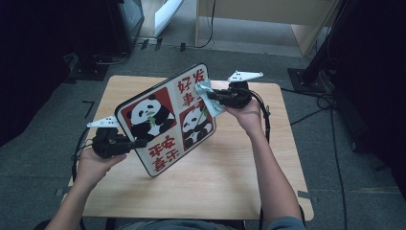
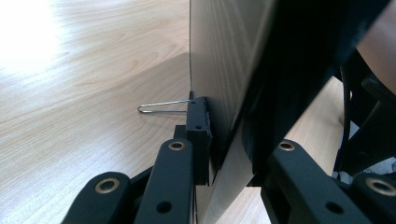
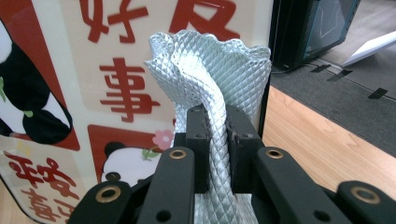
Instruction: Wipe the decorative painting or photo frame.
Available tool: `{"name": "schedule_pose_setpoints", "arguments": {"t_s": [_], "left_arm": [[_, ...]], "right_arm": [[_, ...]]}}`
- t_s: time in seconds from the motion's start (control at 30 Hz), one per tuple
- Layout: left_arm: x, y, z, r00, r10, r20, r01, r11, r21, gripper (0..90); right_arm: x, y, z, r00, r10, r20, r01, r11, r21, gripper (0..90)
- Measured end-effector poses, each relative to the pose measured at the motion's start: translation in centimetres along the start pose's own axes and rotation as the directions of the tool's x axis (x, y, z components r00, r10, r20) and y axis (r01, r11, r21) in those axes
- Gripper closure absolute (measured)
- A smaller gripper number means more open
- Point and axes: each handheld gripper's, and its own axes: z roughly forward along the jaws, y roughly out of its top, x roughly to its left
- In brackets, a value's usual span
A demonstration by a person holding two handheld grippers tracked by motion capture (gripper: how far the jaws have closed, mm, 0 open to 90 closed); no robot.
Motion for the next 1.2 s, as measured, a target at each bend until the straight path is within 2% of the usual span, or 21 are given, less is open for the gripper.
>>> {"name": "schedule_pose_setpoints", "arguments": {"t_s": [0.1,0.27,0.37,0.6,0.73,1.0,1.07,1.2], "left_arm": [[0.0,0.0,0.0,1.0000,0.001,0.003,-0.001,1.0000,0.001,78.6],[0.2,0.1,0.0,0.9999,-0.001,0.014,0.000,1.0000,0.004,78.3],[0.3,0.1,0.0,0.9999,0.002,0.017,-0.002,1.0000,0.005,78.2],[0.3,0.1,0.0,0.9998,0.004,0.019,-0.004,1.0000,0.007,78.1],[0.4,0.1,0.0,0.9998,0.007,0.021,-0.007,0.9999,0.008,78.0],[0.4,0.1,0.0,0.9997,0.009,0.022,-0.009,0.9999,0.008,77.9],[0.4,0.1,0.0,0.9997,0.010,0.022,-0.010,0.9999,0.008,77.8],[0.3,0.1,0.0,0.9997,0.009,0.023,-0.009,0.9999,0.006,77.6]], "right_arm": [[-0.1,-0.6,0.2,1.0000,0.001,0.004,-0.001,1.000,0.003,81.9],[-0.4,-1.4,0.5,0.9991,0.041,-0.015,-0.040,0.999,0.026,81.9],[-0.3,-2.0,0.5,0.9991,0.042,-0.010,-0.042,0.999,0.015,81.9],[-0.4,-2.7,0.8,0.9988,0.047,-0.012,-0.046,0.998,0.045,81.7],[-0.4,-3.5,1.0,0.9997,0.024,-0.004,-0.024,0.999,0.030,81.5],[-0.5,-4.2,1.3,0.9991,0.042,-0.008,-0.042,0.999,0.034,81.2],[-0.5,-4.5,1.3,0.9990,0.045,-0.007,-0.045,0.999,0.020,81.3],[-0.6,-5.1,1.4,0.9987,0.050,-0.002,-0.050,0.998,0.034,81.3]]}}
